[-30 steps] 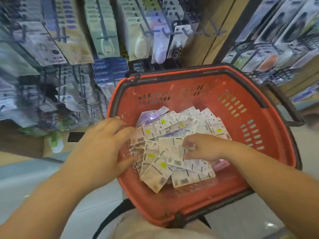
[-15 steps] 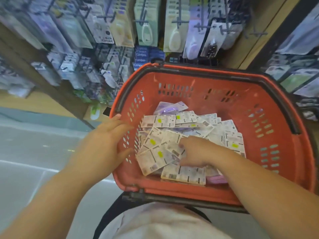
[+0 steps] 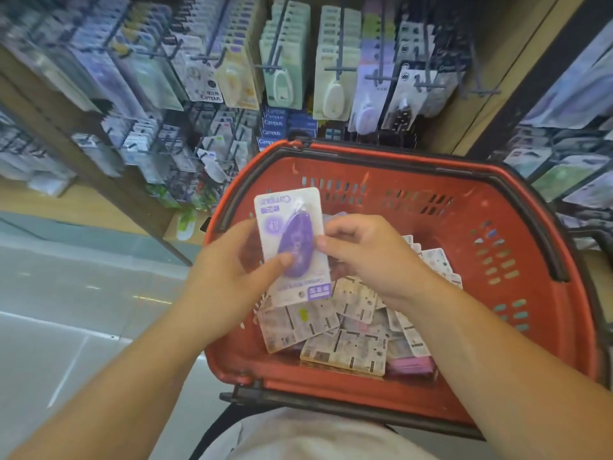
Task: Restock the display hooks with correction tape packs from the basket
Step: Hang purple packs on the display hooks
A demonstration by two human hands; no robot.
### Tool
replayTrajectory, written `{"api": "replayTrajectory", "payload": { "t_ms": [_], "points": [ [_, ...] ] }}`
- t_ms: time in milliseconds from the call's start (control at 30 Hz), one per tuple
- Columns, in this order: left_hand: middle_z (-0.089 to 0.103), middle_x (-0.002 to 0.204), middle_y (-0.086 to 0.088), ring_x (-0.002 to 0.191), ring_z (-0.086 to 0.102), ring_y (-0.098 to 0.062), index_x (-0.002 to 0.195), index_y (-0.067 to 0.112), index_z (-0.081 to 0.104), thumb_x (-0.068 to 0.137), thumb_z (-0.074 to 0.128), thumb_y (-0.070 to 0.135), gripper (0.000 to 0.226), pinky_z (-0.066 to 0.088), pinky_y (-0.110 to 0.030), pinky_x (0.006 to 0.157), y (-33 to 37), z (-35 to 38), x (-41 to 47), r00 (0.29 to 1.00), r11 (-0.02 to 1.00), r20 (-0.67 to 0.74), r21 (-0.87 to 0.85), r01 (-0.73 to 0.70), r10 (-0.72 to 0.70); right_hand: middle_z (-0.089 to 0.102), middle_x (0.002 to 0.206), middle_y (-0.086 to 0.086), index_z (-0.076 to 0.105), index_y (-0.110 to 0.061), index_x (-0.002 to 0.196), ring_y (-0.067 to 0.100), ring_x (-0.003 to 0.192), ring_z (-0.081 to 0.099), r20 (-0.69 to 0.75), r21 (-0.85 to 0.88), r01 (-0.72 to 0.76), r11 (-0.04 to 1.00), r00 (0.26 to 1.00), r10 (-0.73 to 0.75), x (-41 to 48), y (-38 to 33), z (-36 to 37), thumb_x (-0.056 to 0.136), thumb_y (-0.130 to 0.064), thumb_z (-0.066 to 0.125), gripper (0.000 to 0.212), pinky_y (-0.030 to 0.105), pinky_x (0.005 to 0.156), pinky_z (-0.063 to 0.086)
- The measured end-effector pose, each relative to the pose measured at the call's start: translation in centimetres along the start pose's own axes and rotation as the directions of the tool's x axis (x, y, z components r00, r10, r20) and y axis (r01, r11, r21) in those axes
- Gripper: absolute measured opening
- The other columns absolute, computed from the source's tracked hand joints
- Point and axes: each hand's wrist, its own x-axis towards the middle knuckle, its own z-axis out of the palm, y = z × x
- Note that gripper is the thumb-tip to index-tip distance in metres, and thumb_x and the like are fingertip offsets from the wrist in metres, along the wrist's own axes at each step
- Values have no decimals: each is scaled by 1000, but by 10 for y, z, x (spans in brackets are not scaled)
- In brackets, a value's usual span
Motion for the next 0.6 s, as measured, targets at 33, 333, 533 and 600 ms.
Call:
{"api": "replayTrajectory", "payload": {
  "t_ms": [33, 333, 533, 600],
  "points": [
    [80, 116, 6, 109, 75, -18, 124, 24, 70, 95, 76, 26, 30, 58, -41, 92, 3, 5, 4, 996, 981, 50, -179, 81, -73, 73, 87, 18, 74, -2, 92, 19, 74, 69, 2, -50, 27, 998, 1000, -27, 2, 0, 2, 97, -7, 67, 11, 34, 65, 60],
    [80, 105, 6, 97, 78, -23, 104, 41, 71, 83, 67, 35, 22, 61, -59, 88, -15, 7, 18, 974, 962, -81, -193, 195, -214, 65, 130, 4, 62, -17, 133, 23, 114, 63, -22, -861, -220, 458, 917, 399, 32, 80, -42, 91, -50, 70, 53, 41, 97, 53],
    [79, 106, 0, 98, 77, -29, 107, 32, 69, 83, 67, 38, 25, 61, -62, 86, -13, 10, 17, 971, 957, -84, -208, 201, -222, 58, 98, -3, 57, -21, 100, 19, 88, 58, -14, -935, -139, 327, 934, 358, 34, 95, -35, 83, -47, 80, 38, 34, 70, 49],
    [80, 106, -1, 97, 78, -28, 109, 31, 69, 83, 67, 37, 26, 61, -62, 85, -10, 10, 17, 968, 951, -82, -222, 216, -239, 53, 89, -4, 50, -23, 89, 14, 73, 51, -24, -894, -182, 409, 932, 362, 34, 86, -41, 91, -39, 75, 30, 30, 60, 39]
  ]
}}
